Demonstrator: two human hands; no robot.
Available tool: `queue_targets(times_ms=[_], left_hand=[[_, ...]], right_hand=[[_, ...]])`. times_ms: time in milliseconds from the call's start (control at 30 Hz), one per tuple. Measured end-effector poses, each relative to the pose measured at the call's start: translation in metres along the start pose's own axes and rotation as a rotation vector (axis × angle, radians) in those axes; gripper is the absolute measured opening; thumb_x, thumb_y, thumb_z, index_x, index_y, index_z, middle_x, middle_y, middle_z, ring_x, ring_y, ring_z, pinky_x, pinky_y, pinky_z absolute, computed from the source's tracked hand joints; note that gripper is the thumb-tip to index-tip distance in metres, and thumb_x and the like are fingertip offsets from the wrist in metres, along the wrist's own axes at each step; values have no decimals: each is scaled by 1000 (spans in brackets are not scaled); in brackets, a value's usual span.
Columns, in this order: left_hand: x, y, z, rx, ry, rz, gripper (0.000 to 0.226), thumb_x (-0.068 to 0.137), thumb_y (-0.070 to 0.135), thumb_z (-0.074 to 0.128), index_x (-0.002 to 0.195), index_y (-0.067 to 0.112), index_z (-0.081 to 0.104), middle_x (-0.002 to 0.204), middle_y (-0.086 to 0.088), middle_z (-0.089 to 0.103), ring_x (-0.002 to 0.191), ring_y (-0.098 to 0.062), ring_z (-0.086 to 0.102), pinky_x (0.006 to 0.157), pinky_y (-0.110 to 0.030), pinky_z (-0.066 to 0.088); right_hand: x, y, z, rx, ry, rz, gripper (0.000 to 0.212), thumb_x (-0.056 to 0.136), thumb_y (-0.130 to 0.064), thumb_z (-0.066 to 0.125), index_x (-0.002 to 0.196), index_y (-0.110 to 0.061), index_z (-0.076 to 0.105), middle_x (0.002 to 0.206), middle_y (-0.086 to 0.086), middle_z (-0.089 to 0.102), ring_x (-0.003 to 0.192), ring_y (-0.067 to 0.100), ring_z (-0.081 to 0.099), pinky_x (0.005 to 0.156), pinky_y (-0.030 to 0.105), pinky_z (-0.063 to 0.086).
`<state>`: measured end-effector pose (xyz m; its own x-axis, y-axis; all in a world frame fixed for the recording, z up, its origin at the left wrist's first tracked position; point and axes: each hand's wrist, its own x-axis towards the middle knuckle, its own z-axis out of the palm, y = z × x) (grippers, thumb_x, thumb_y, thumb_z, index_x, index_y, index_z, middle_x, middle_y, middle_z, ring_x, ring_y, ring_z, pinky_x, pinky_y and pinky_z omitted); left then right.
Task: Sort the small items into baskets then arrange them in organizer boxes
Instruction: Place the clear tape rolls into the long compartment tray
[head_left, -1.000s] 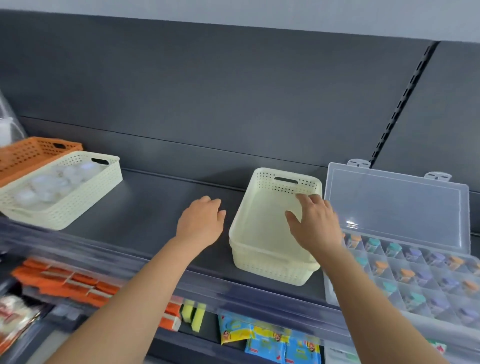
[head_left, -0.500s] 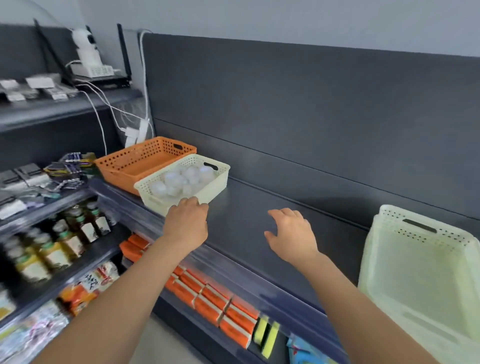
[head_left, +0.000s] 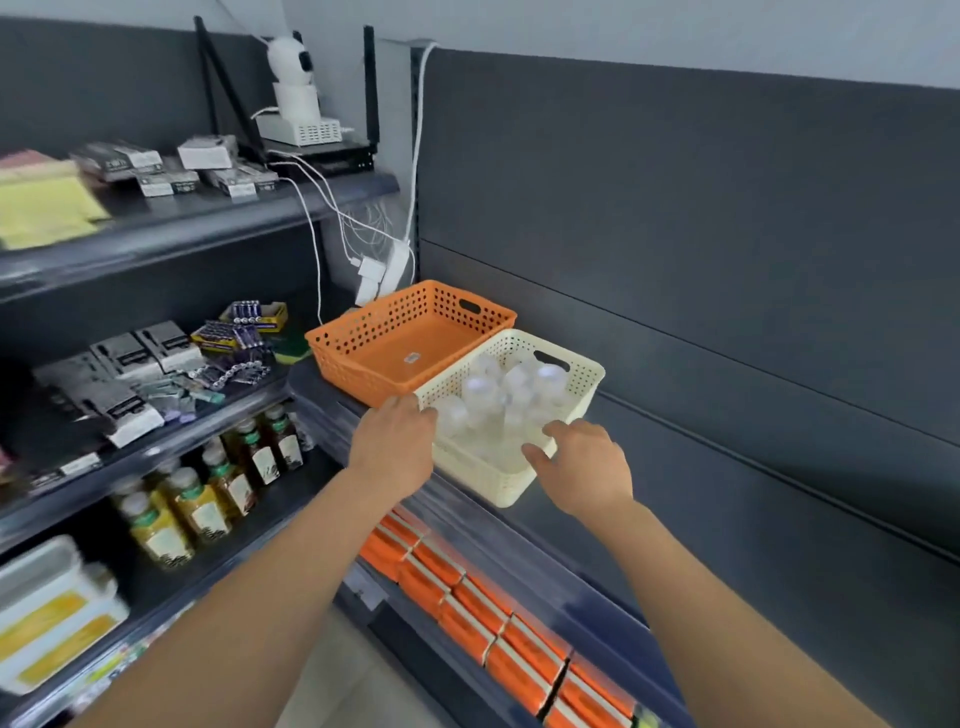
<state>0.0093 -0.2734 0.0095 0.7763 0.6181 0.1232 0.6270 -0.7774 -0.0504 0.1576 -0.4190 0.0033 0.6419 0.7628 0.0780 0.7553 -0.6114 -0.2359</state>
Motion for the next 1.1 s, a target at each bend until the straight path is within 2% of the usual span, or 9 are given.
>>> queue_targets(times_ms=[100, 300, 433, 500, 600, 700, 800, 933, 1100], left_hand=[[22, -8, 8, -37, 1, -5, 30, 86, 7, 49, 114, 13, 56, 114, -8, 53, 107, -26, 49, 85, -37, 44], [63, 4, 20, -62, 38, 45, 22, 86, 4, 48, 104, 12, 58, 108, -7, 55, 99, -23, 51, 77, -32, 43], [85, 25, 27, -66, 63, 85, 30, 84, 7, 48, 112, 13, 58, 110, -6, 55, 107, -24, 49, 86, -34, 45], [94, 34, 29, -58, 73, 98, 34, 85, 6, 48, 117, 13, 54, 114, -6, 53, 110, -24, 47, 89, -34, 45], [106, 43, 34, -165, 38, 35, 33, 90, 2, 42, 121, 10, 49, 116, -8, 51, 104, -25, 53, 77, -34, 47], [114, 45, 43, -266, -12, 9, 21, 94, 7, 39, 110, 11, 51, 97, -4, 58, 80, -22, 61, 58, -33, 48], [116, 42, 53, -414, -7, 2, 12, 94, 12, 39, 98, 16, 50, 76, 2, 56, 64, -17, 57, 53, -37, 51], [115, 39, 59, -581, -6, 67, 16, 92, 12, 39, 94, 22, 52, 75, 3, 57, 68, -17, 57, 59, -42, 52], [111, 49, 49, -711, -20, 194, 22, 92, 7, 40, 98, 23, 56, 76, 2, 58, 69, -16, 55, 57, -37, 47]], right_hand=[[24, -2, 10, -45, 7, 50, 42, 91, -47, 46, 117, -15, 55, 109, 4, 58, 104, 24, 52, 84, 35, 44], [53, 15, 17, 67, -4, 139, 33, 81, -24, 53, 112, -12, 50, 102, 2, 61, 93, 23, 56, 74, 33, 44], [58, 40, 16, 120, 26, 220, 41, 81, -15, 48, 121, -12, 41, 85, 1, 59, 79, 23, 56, 59, 30, 41], [58, 52, 14, 147, 34, 288, 33, 81, -13, 45, 114, -12, 42, 78, 1, 58, 71, 23, 57, 53, 29, 42], [54, 66, 14, 170, 69, 376, 22, 84, -13, 43, 104, -14, 48, 76, 2, 59, 66, 23, 56, 53, 28, 43], [48, 70, 17, 191, 116, 416, 15, 88, -16, 40, 98, -17, 52, 74, 0, 59, 65, 22, 54, 51, 27, 41], [43, 68, 19, 222, 149, 432, 12, 88, -15, 40, 87, -15, 52, 70, 0, 57, 61, 22, 50, 50, 28, 37], [32, 62, 15, 273, 202, 467, 16, 85, -12, 42, 70, -15, 43, 57, -3, 42, 53, 19, 35, 46, 28, 27], [-1, 58, 4, 289, 304, 540, 18, 78, -7, 41, 63, -14, 33, 52, -2, 28, 53, 18, 21, 47, 30, 20]])
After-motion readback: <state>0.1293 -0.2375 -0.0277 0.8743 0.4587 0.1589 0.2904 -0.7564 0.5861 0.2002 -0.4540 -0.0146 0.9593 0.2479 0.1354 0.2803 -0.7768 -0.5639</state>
